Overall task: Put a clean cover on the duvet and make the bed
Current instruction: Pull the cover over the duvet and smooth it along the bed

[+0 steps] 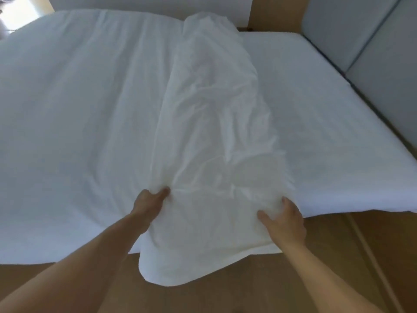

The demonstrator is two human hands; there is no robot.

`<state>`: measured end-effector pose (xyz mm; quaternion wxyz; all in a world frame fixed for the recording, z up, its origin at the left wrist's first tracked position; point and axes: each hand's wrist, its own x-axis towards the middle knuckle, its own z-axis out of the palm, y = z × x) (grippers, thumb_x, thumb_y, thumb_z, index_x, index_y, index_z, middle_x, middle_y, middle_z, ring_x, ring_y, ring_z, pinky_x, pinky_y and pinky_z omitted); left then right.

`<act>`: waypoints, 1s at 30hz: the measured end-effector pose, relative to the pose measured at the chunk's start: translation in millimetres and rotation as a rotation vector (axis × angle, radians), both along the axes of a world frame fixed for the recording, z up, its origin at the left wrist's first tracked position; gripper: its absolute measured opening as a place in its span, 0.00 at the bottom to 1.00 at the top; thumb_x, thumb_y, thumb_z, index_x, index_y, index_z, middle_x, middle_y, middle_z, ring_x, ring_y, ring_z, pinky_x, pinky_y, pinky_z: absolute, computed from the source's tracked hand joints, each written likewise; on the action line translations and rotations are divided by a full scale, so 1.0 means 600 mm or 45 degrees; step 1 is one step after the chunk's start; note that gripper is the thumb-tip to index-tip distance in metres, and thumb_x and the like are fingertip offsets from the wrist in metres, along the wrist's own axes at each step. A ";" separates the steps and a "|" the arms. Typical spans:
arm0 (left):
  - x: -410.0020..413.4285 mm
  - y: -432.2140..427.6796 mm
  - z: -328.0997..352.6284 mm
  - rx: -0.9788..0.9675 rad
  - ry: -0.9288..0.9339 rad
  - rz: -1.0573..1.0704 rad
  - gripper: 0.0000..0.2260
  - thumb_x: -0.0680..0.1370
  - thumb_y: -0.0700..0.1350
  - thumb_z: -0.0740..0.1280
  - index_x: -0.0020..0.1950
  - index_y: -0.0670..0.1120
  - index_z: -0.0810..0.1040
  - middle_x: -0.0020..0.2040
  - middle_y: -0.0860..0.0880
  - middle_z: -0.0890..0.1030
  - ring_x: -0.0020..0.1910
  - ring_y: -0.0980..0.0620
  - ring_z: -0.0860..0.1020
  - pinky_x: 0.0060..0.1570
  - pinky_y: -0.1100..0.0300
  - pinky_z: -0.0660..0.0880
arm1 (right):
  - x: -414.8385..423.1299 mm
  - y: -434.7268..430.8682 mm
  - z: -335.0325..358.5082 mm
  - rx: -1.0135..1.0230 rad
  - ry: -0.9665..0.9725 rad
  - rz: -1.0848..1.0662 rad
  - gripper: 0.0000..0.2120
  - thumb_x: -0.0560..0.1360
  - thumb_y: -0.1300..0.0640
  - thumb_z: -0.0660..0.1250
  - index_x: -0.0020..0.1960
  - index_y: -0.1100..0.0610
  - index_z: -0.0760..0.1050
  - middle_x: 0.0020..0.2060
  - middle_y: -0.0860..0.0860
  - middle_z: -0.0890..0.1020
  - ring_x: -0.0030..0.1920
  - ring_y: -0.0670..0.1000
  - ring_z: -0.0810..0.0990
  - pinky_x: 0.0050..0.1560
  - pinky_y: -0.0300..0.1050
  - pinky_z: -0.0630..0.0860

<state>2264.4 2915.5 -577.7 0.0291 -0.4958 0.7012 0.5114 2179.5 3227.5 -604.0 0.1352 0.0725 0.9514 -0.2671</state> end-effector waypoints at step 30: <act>0.166 0.103 -0.113 -0.425 -0.103 -0.101 0.23 0.85 0.54 0.53 0.57 0.35 0.74 0.58 0.33 0.78 0.59 0.35 0.75 0.54 0.49 0.67 | 0.082 0.218 -0.087 -1.154 -0.359 -0.636 0.26 0.61 0.46 0.77 0.55 0.56 0.79 0.50 0.55 0.86 0.49 0.55 0.85 0.51 0.51 0.83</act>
